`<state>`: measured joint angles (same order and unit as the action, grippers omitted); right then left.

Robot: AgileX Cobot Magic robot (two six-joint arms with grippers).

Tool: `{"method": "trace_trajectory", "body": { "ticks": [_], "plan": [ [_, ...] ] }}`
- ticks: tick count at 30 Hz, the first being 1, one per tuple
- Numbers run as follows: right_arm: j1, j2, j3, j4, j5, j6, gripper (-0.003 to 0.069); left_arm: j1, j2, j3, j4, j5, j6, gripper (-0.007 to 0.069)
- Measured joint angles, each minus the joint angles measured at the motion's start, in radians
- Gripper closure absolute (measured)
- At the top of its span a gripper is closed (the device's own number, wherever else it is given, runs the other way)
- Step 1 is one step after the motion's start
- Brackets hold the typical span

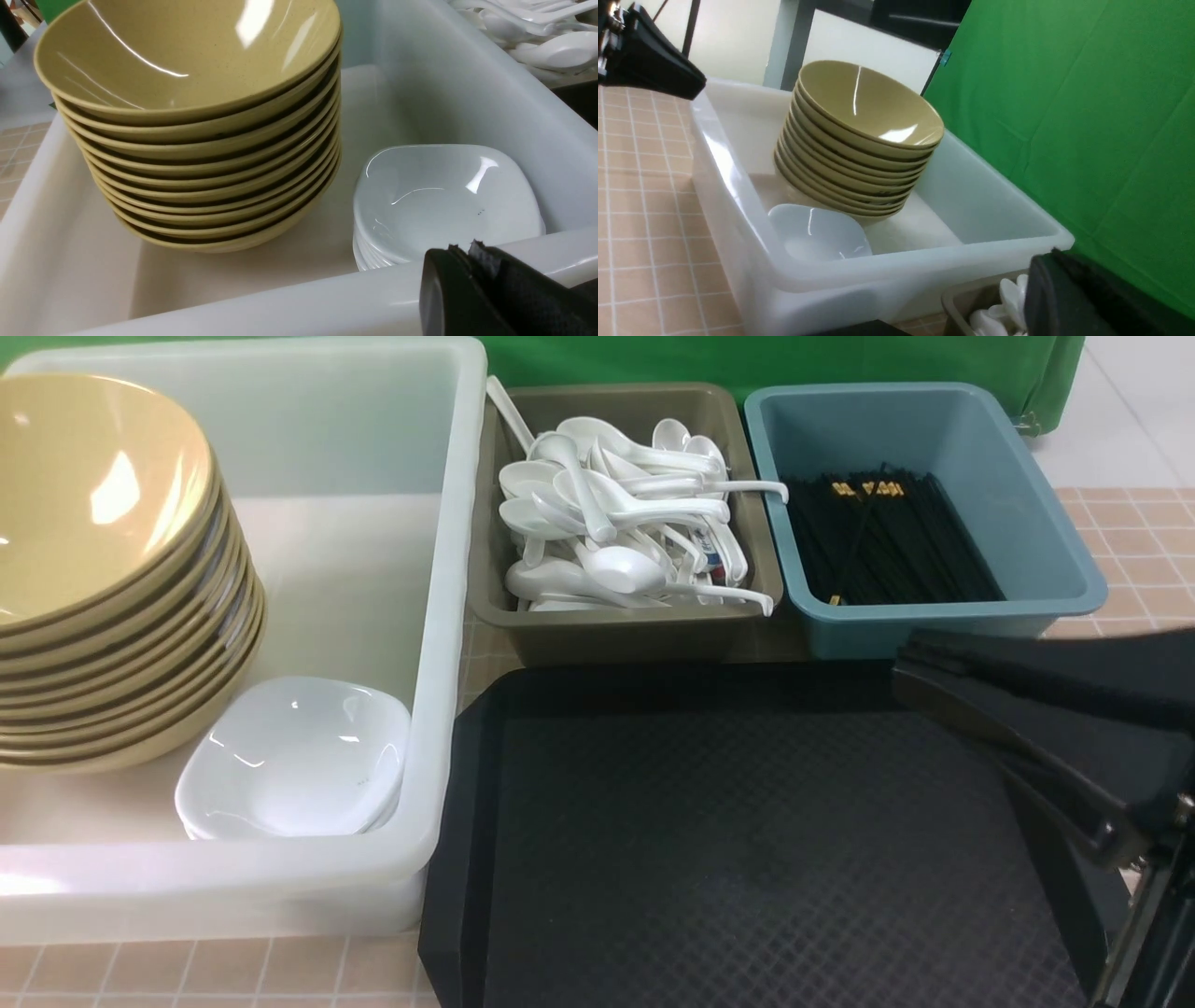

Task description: On brown table put chopsticks spoon bowls plates into blue grey white boxes.

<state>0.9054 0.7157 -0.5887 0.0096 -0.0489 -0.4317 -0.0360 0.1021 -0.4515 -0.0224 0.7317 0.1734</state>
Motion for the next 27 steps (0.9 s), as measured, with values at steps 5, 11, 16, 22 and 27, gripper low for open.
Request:
{"method": "trace_trajectory", "body": {
  "ticks": [5,11,16,22,27],
  "plan": [
    [-0.083,-0.074,0.173,0.074,-0.216,0.038,0.0623,0.000,0.000,0.000,0.000,0.000,0.000,0.0623],
    [-0.293,-0.270,0.456,0.129,-0.318,0.181,0.0623,0.000,0.000,0.000,0.000,0.000,0.000,0.0623],
    [-0.497,-0.420,0.599,0.133,-0.308,0.230,0.0622,0.000,0.000,0.000,0.000,0.000,0.000,0.0623],
    [-0.764,-0.607,0.614,0.115,-0.133,0.288,0.0622,0.000,0.000,0.000,0.000,0.000,0.000,0.0623],
    [-1.002,-0.709,0.614,-0.062,0.129,0.524,0.0622,0.000,0.000,0.000,0.000,0.000,0.000,0.0623]
  ]
}}
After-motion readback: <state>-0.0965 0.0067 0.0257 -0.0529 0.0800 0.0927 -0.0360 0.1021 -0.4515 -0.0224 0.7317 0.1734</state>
